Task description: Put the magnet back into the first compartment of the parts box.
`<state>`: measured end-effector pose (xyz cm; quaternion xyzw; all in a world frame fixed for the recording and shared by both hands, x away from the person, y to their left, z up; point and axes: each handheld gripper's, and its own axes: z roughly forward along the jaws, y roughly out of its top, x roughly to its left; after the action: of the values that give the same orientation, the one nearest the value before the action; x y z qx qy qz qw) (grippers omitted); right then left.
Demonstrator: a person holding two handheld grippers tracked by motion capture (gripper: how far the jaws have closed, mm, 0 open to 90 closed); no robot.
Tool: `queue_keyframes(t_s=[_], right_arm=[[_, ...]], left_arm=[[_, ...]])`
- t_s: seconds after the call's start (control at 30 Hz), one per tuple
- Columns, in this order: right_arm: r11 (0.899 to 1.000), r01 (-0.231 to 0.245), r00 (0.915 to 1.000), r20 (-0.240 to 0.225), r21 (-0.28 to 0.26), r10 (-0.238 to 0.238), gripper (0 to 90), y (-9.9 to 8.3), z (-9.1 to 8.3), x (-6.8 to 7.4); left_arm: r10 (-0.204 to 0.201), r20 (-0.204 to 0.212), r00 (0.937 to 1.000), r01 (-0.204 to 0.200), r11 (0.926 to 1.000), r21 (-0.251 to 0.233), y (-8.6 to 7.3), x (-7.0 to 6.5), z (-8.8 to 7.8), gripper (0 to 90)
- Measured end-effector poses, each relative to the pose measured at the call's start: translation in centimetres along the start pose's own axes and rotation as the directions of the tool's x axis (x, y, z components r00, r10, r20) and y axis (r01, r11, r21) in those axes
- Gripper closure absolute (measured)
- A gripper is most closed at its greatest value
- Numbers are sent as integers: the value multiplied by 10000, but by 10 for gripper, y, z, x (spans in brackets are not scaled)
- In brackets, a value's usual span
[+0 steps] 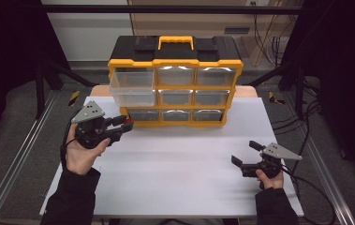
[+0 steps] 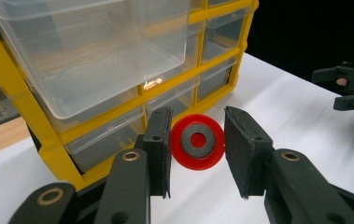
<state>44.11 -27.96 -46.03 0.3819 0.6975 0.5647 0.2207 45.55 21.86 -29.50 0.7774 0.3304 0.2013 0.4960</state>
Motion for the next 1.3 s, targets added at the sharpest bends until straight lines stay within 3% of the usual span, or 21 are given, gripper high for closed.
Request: queue_keyframes(t_s=[1.3], right_arm=[[10000,-73,10000,3,12,73,4,0,-1,0]], left_arm=[[389,-269,9989,-399,9985,-367,50,2,-19,625]])
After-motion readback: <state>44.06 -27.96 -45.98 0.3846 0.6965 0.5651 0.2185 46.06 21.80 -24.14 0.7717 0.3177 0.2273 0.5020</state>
